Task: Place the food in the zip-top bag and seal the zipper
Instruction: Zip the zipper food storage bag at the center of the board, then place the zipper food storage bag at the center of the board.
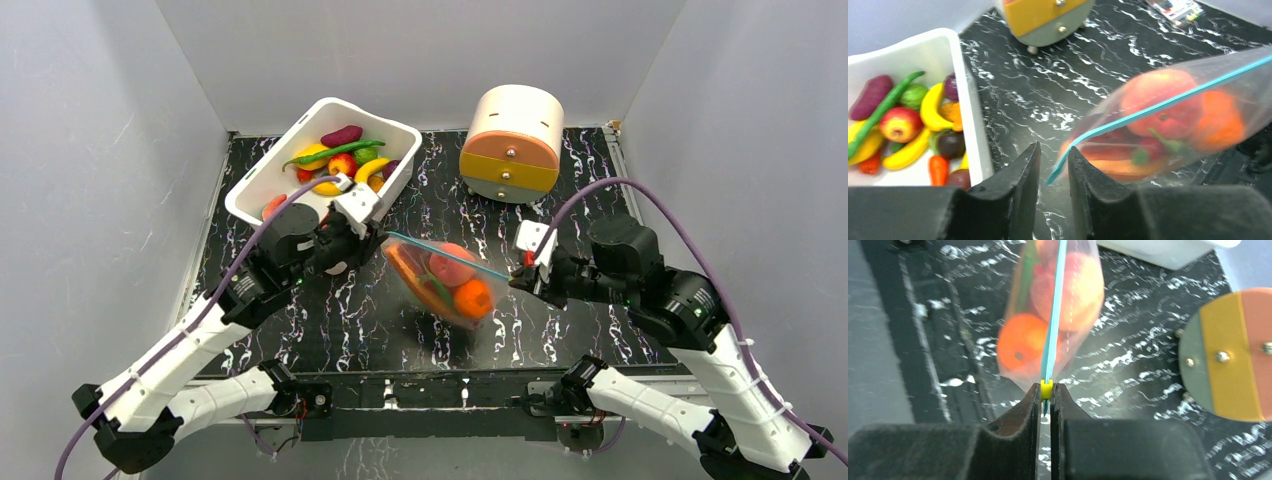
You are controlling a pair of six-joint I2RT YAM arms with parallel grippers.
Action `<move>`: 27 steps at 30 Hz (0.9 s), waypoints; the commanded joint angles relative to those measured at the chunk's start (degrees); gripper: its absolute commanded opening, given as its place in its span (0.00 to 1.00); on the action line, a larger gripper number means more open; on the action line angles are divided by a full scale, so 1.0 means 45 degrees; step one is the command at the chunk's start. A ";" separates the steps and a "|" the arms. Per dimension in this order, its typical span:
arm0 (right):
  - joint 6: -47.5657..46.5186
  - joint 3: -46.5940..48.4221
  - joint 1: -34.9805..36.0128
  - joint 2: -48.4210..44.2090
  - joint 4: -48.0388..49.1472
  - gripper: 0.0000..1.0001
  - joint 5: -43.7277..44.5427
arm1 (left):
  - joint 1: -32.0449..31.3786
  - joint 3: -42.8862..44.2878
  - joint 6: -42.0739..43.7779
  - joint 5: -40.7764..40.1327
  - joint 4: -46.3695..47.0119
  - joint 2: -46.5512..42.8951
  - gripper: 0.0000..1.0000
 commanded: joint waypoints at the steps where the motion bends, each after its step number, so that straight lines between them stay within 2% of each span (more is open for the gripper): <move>1: 0.2844 0.0217 -0.0087 -0.1012 0.1960 0.00 -0.2979 | 0.0298 0.0472 -0.0091 -0.1083 -0.0095 -0.0892 0.38; 4: 0.4698 -0.0393 -0.0087 -0.1354 0.3455 0.00 -0.4553 | 0.0294 0.0668 -0.0259 -0.1164 -0.0256 -0.1127 0.57; 6: 0.6105 -0.1469 -0.0095 -0.1700 0.4848 0.00 -0.5396 | 0.0294 0.0896 -0.0495 -0.1320 -0.0400 -0.1215 0.65; 10: 0.8596 -0.3299 -0.0087 -0.2334 0.7832 0.00 -0.5695 | 0.0295 0.1526 -0.0867 -0.1408 -0.0790 -0.1127 0.73; 12: 0.8997 -0.3759 -0.0091 -0.2321 0.8358 0.00 -0.5140 | 0.0296 0.1670 -0.0982 -0.1482 -0.0839 -0.1052 0.76; 14: 0.8810 -0.3814 -0.0093 -0.2043 0.7931 0.00 -0.3950 | 0.0294 0.1750 -0.0982 -0.1490 -0.0849 -0.0979 0.81; 17: 0.7904 -0.3855 -0.0091 -0.1333 0.6791 0.00 -0.1958 | 0.0294 0.1799 -0.1064 -0.1515 -0.0842 -0.0883 0.98; 21: 0.6553 -0.3292 -0.0086 0.0057 0.5144 0.00 0.0096 | 0.0292 0.1780 -0.1137 -0.1640 -0.0783 -0.0838 0.98; 27: 0.4619 -0.2820 -0.0086 0.1234 0.4831 0.00 0.1576 | 0.0294 0.1756 -0.1157 -0.1733 -0.0832 -0.0800 0.98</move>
